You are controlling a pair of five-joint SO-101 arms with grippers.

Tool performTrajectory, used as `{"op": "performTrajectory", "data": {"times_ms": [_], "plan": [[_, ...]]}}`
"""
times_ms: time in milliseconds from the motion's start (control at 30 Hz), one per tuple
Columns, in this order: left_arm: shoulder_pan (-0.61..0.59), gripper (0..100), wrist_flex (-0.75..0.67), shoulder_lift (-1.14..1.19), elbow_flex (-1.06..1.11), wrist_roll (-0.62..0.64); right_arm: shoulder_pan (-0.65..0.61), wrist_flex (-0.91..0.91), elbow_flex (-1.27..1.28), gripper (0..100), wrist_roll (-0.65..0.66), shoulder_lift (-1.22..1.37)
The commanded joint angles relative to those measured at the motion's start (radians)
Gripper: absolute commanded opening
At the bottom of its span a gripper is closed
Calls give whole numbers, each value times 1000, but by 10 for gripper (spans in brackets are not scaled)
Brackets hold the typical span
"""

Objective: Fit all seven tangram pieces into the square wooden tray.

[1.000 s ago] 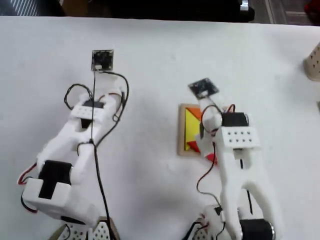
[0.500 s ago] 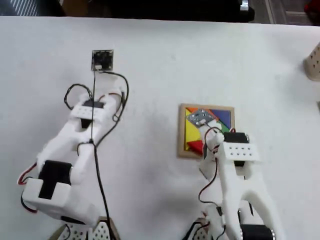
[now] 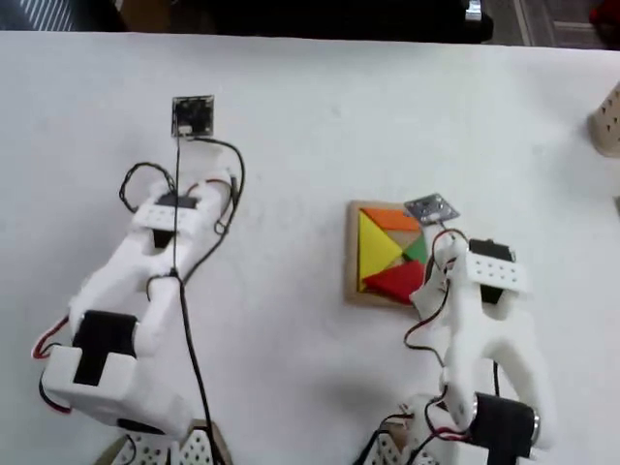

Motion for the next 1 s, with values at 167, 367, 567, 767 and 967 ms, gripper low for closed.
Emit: {"op": "performTrajectory", "data": {"times_ms": [167,367,567,767,967], "plan": [[-10,23,-18,-8,-46,-11,38,-8,-140,18,0,50],[-10,23,-18,-8,-46,-11,30,-15,-204,18,-49,96],[-10,23,-18,-8,-46,-11,13,2,-269,18,-101,134],[-10,23,-18,-8,-48,-11,-42,70,-244,18,-126,64],[-8,23,-18,-8,-49,-11,-119,53,-132,18,-132,33]]}}
